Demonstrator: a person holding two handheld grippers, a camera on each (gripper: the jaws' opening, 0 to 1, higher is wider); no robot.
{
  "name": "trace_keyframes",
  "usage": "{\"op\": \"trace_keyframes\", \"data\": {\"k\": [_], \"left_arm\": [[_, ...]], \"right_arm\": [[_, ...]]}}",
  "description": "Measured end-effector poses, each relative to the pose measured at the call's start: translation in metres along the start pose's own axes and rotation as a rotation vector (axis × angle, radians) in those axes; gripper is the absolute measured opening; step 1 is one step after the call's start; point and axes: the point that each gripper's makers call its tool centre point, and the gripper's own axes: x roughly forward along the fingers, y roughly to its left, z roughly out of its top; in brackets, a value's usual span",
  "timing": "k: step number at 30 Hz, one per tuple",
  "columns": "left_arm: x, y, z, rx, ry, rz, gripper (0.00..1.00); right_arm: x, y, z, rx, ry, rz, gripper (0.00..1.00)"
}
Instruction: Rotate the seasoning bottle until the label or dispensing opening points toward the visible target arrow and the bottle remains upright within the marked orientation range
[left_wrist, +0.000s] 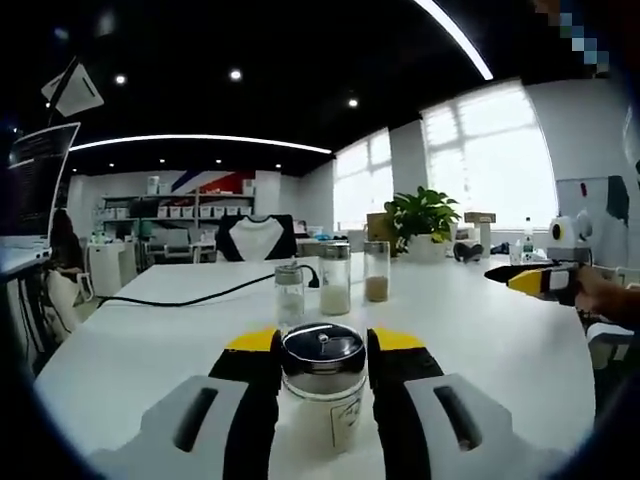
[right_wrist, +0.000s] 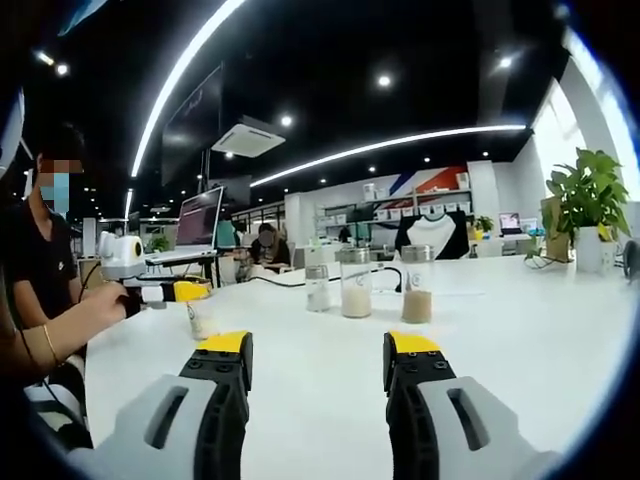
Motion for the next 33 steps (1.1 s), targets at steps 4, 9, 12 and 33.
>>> {"op": "trace_keyframes", "data": {"k": [4, 9, 12, 33], "left_arm": [[-0.002, 0.003, 0.015, 0.025, -0.006, 0.026, 0.43], [0.0, 0.007, 0.044, 0.064, -0.039, 0.039, 0.49], [0.008, 0.011, 0.06, 0.101, -0.048, 0.061, 0.54], [0.088, 0.016, 0.074, -0.025, -0.063, 0.146, 0.61]], "right_arm": [[-0.002, -0.002, 0.001, 0.003, -0.003, -0.003, 0.52], [-0.003, -0.003, 0.002, 0.002, -0.006, -0.002, 0.52], [-0.004, -0.005, 0.003, 0.005, -0.013, -0.005, 0.52], [-0.026, -0.024, 0.009, 0.009, -0.037, -0.051, 0.52]]}}
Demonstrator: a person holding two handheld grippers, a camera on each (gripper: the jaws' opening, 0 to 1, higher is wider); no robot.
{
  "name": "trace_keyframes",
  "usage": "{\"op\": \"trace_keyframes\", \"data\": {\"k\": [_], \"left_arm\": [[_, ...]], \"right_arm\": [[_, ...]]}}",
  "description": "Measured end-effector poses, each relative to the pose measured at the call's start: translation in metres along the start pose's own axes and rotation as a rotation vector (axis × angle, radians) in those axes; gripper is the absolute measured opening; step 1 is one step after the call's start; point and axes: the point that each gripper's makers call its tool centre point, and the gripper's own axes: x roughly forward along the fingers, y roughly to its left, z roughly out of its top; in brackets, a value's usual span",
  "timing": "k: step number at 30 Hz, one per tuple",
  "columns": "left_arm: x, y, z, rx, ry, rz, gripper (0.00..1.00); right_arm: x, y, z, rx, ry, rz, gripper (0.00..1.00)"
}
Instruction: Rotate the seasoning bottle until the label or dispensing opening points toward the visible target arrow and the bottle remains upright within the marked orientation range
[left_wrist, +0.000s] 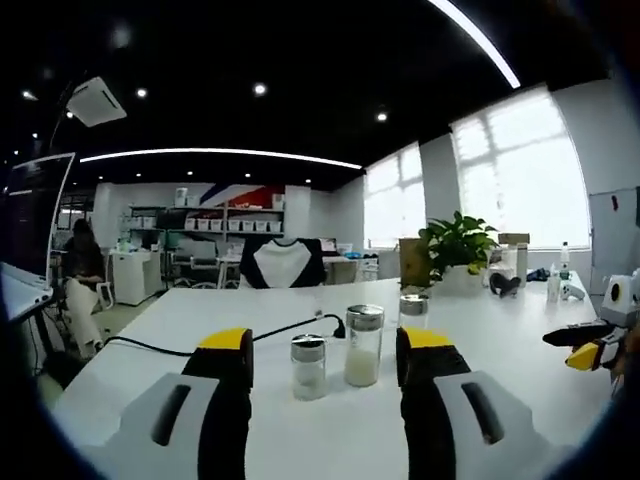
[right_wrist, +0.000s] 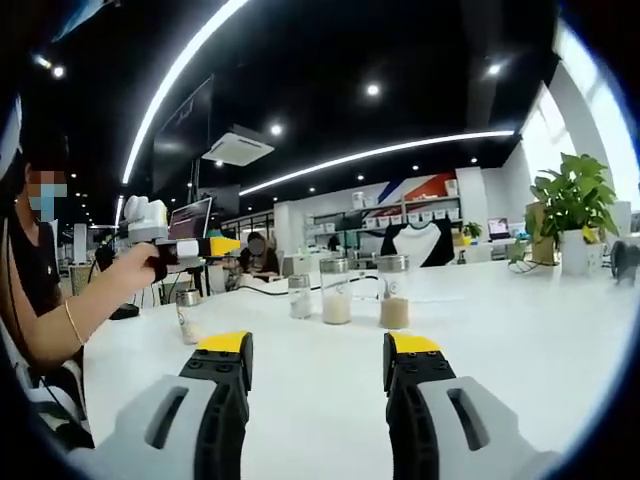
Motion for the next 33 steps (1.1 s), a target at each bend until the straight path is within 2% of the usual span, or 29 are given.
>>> {"op": "trace_keyframes", "data": {"k": [3, 5, 7, 11, 15, 20, 27, 31, 33], "left_arm": [[0.013, -0.007, -0.002, 0.002, 0.006, -0.004, 0.61], [0.02, -0.014, -0.003, 0.013, 0.018, -0.012, 0.61], [0.026, -0.015, -0.001, 0.027, 0.01, 0.011, 0.61], [0.04, -0.019, -0.002, 0.022, 0.013, 0.005, 0.61], [0.055, -0.015, -0.003, -0.014, -0.003, 0.026, 0.61], [0.071, -0.005, -0.013, -0.035, 0.015, 0.076, 0.61], [0.093, 0.005, -0.025, -0.043, 0.043, 0.101, 0.61], [0.096, 0.007, -0.031, -0.021, 0.062, 0.118, 0.61], [0.095, 0.001, -0.031, -0.021, 0.057, 0.12, 0.61]], "right_arm": [[-0.003, -0.003, 0.0, 0.001, 0.001, -0.009, 0.52], [-0.005, -0.008, -0.002, -0.054, 0.023, -0.036, 0.51], [-0.006, -0.007, -0.001, -0.051, 0.018, -0.031, 0.51], [-0.006, -0.01, 0.002, -0.042, 0.006, -0.028, 0.51], [-0.006, -0.013, 0.002, -0.034, 0.007, -0.032, 0.51], [-0.008, -0.016, 0.002, -0.029, 0.007, -0.044, 0.51], [-0.01, -0.02, 0.001, -0.031, 0.015, -0.059, 0.51], [-0.011, -0.023, 0.003, -0.035, 0.018, -0.066, 0.5], [-0.012, -0.025, 0.004, -0.037, 0.019, -0.071, 0.5]]}}
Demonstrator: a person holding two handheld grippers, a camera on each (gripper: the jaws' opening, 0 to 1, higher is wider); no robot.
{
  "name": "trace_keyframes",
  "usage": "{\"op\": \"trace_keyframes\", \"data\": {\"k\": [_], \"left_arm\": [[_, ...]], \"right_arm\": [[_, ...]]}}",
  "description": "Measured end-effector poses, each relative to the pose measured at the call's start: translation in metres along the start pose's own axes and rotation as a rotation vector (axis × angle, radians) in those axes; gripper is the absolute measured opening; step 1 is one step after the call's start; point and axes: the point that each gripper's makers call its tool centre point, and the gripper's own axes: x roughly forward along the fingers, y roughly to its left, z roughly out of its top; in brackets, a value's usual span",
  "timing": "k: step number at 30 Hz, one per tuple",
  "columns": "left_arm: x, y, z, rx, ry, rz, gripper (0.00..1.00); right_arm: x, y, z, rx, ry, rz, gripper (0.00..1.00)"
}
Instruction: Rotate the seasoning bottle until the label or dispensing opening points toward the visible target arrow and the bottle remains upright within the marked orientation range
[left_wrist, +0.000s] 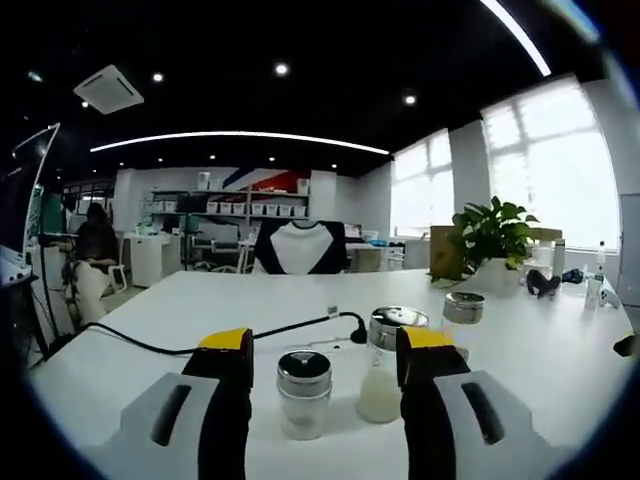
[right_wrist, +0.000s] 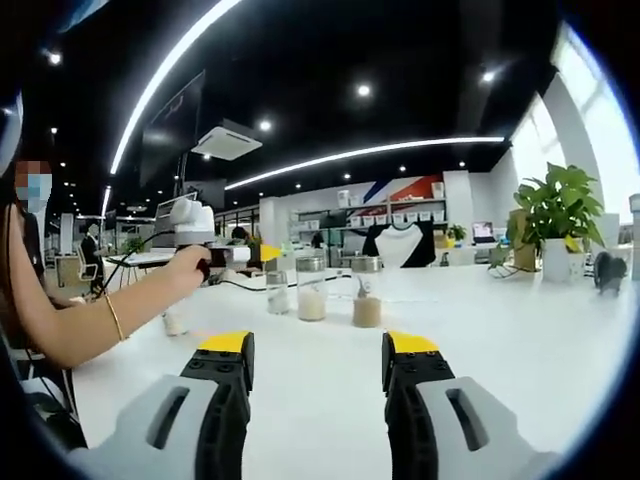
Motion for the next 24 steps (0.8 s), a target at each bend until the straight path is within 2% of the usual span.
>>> {"op": "trace_keyframes", "data": {"k": [4, 7, 8, 10, 15, 18, 24], "left_arm": [[0.009, 0.002, -0.007, 0.015, 0.018, 0.015, 0.6], [0.009, 0.007, -0.006, 0.028, -0.024, 0.045, 0.6], [0.01, 0.007, -0.006, 0.024, -0.016, 0.039, 0.6], [0.011, 0.007, -0.001, 0.009, -0.046, 0.027, 0.6], [0.014, 0.011, -0.013, 0.043, -0.006, 0.041, 0.58], [0.015, 0.014, -0.021, 0.004, 0.003, 0.035, 0.58], [0.019, 0.019, -0.04, -0.009, 0.045, 0.035, 0.55]], "right_arm": [[0.001, -0.003, -0.001, -0.018, 0.017, -0.012, 0.5], [0.002, -0.007, -0.003, -0.103, 0.043, -0.039, 0.5], [0.002, -0.005, -0.003, -0.098, 0.041, -0.04, 0.5], [0.005, -0.005, -0.002, -0.104, 0.041, -0.037, 0.5], [0.01, -0.006, -0.002, -0.096, 0.042, -0.033, 0.5], [0.013, -0.003, -0.004, -0.088, 0.047, -0.022, 0.5], [0.016, 0.0, -0.01, -0.077, 0.061, -0.017, 0.49]]}}
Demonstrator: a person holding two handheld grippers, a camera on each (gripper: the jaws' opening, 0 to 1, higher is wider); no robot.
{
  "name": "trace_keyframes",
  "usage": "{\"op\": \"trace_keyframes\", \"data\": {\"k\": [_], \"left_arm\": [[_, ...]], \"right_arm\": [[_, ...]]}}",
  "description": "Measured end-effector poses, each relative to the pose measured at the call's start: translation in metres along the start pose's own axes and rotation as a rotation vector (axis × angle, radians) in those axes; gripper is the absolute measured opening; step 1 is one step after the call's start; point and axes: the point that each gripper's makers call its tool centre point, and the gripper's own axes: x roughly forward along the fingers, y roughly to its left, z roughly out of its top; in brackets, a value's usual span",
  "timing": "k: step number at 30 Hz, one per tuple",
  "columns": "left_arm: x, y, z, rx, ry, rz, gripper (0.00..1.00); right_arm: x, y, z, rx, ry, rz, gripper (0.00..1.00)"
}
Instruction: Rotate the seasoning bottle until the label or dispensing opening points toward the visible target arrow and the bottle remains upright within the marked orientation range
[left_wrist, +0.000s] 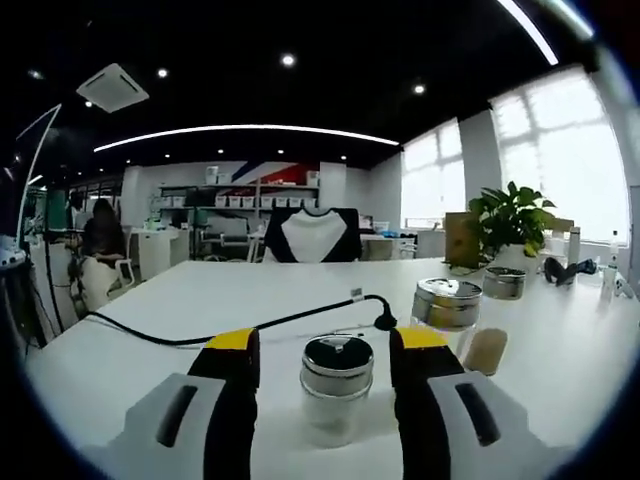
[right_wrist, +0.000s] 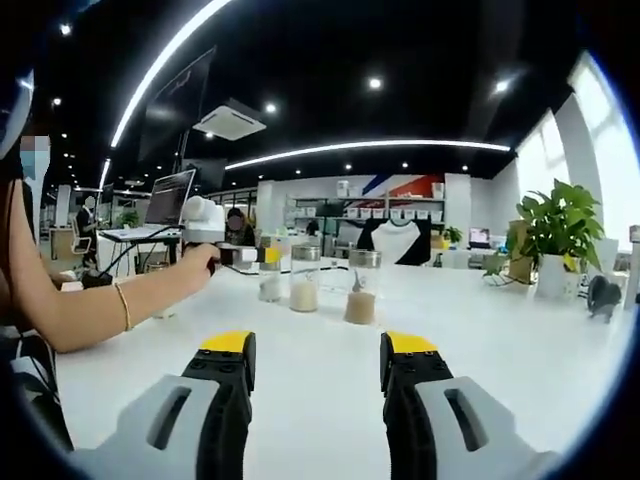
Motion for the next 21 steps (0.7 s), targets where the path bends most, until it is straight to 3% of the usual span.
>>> {"op": "trace_keyframes", "data": {"k": [8, 10, 21], "left_arm": [[0.016, 0.0, -0.008, 0.02, 0.02, -0.036, 0.5], [0.02, -0.005, -0.008, 0.065, 0.014, -0.093, 0.48], [0.031, 0.002, -0.011, 0.009, -0.007, -0.141, 0.35]], "right_arm": [[0.003, 0.002, -0.002, -0.023, 0.017, 0.004, 0.48], [0.003, 0.002, -0.002, -0.026, 0.017, 0.004, 0.48], [0.001, 0.004, -0.007, -0.04, 0.038, 0.001, 0.47]]}}
